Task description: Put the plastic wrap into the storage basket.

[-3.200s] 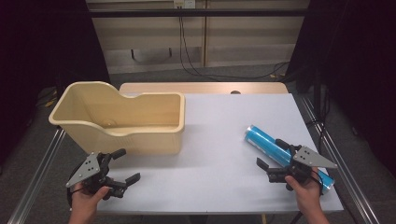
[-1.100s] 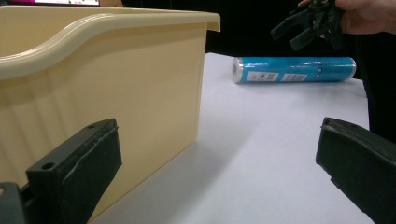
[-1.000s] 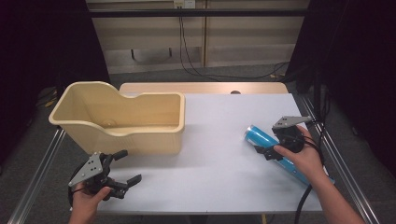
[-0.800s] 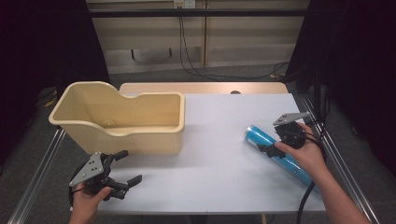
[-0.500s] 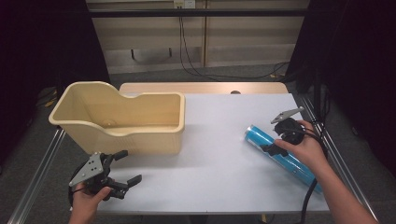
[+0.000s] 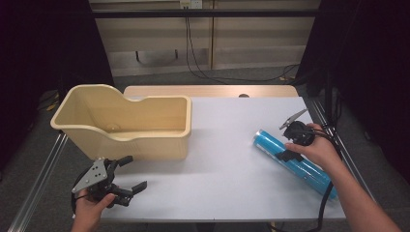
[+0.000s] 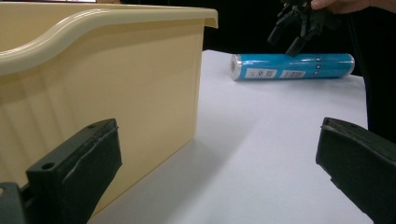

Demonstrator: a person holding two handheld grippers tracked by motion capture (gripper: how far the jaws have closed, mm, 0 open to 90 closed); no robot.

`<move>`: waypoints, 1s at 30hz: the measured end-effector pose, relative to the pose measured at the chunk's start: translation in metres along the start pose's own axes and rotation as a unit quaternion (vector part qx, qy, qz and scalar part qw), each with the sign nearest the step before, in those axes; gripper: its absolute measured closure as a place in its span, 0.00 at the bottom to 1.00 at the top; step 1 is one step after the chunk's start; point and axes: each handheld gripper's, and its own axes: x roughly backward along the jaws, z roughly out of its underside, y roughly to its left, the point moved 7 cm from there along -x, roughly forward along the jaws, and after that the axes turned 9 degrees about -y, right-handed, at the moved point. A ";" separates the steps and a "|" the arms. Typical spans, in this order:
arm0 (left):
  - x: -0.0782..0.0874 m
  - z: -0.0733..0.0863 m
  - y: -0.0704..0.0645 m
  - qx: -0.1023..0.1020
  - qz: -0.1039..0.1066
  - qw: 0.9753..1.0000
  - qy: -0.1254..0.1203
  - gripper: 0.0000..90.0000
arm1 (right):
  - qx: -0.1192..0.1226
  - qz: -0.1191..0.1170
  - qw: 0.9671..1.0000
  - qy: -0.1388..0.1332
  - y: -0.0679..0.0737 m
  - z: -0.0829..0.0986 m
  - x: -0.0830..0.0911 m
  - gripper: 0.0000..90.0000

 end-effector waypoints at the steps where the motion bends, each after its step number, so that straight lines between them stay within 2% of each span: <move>1: 0.000 0.000 0.000 0.000 0.000 1.000 0.001 0.00 | 0.001 -0.001 1.000 0.004 0.000 0.001 0.000 0.08; 5: -0.001 0.000 -0.001 0.001 0.001 1.000 0.001 0.00 | -0.006 0.001 1.000 0.018 -0.004 0.003 -0.001 0.08; 7: -0.001 0.001 -0.001 0.001 0.002 1.000 0.002 0.00 | -0.017 0.003 1.000 0.023 -0.006 0.004 -0.002 0.07; 19: -0.001 0.001 0.000 0.001 0.002 1.000 0.002 0.00 | -0.010 -0.013 0.997 0.072 -0.008 0.019 -0.006 0.07; 24: -0.001 0.001 0.000 0.001 0.001 1.000 0.003 0.00 | -0.019 -0.011 0.996 0.089 -0.011 0.028 -0.009 0.07; 30: -0.001 0.002 0.000 0.000 0.001 1.000 0.005 0.00 | -0.025 -0.019 0.995 0.098 -0.010 0.036 -0.012 0.08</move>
